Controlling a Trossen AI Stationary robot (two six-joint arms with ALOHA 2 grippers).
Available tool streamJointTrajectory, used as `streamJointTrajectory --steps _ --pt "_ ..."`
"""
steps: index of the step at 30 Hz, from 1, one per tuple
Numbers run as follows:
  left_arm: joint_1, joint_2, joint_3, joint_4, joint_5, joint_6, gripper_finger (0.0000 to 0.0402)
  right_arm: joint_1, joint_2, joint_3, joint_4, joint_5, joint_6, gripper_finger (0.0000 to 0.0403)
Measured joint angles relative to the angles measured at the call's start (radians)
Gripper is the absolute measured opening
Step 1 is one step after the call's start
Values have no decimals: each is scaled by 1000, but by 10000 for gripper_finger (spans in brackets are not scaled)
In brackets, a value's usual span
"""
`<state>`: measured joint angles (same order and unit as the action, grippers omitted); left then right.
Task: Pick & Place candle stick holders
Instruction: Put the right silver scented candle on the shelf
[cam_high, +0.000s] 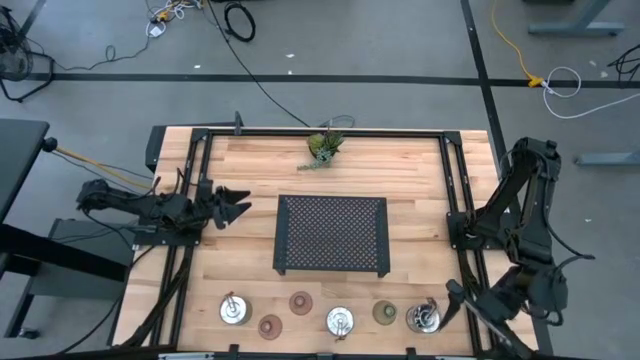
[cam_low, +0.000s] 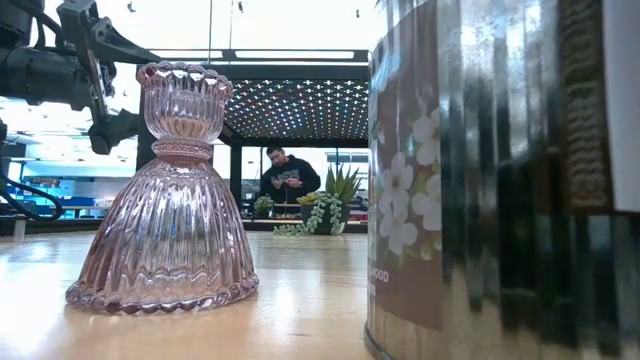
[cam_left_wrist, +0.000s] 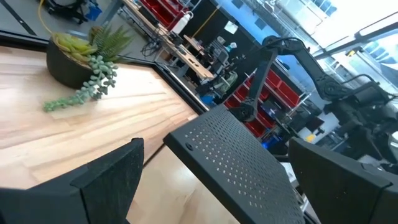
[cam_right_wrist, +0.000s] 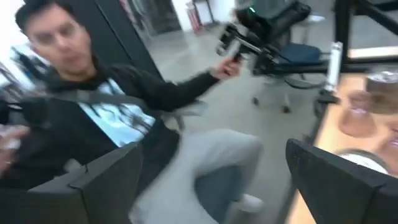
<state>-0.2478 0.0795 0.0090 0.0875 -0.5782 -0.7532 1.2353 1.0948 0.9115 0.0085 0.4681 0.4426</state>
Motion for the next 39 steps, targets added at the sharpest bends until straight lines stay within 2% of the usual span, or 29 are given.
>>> streamJointTrajectory --steps 6,14,18,22,26,28,31,33,35,39 --pt "-14 0 0 -1 -28 5 399 -11 1 0 139 -12 -36 393" --pt "-14 0 -1 -2 -29 7 399 -11 4 0 141 19 -72 393" --pt "-14 0 -1 -2 -30 9 399 -11 46 0 156 23 -70 393" --pt "-14 0 -1 -3 -31 9 399 -19 102 -1 152 81 -26 393" --pt "-14 0 -1 -4 -31 9 399 -37 120 -1 69 139 141 393" --pt "-14 0 -1 -4 -31 9 399 -40 121 -1 -33 186 230 392" --pt "-14 0 -1 -5 -31 8 399 -53 121 20 -255 201 432 384" --pt "-14 0 -1 -5 -31 8 399 -71 121 48 -415 164 572 374" --pt "-14 0 -1 -5 -31 8 399 -92 121 62 -540 80 707 362" --pt "-14 0 -1 -5 -31 8 399 -128 127 63 -663 -109 907 340"
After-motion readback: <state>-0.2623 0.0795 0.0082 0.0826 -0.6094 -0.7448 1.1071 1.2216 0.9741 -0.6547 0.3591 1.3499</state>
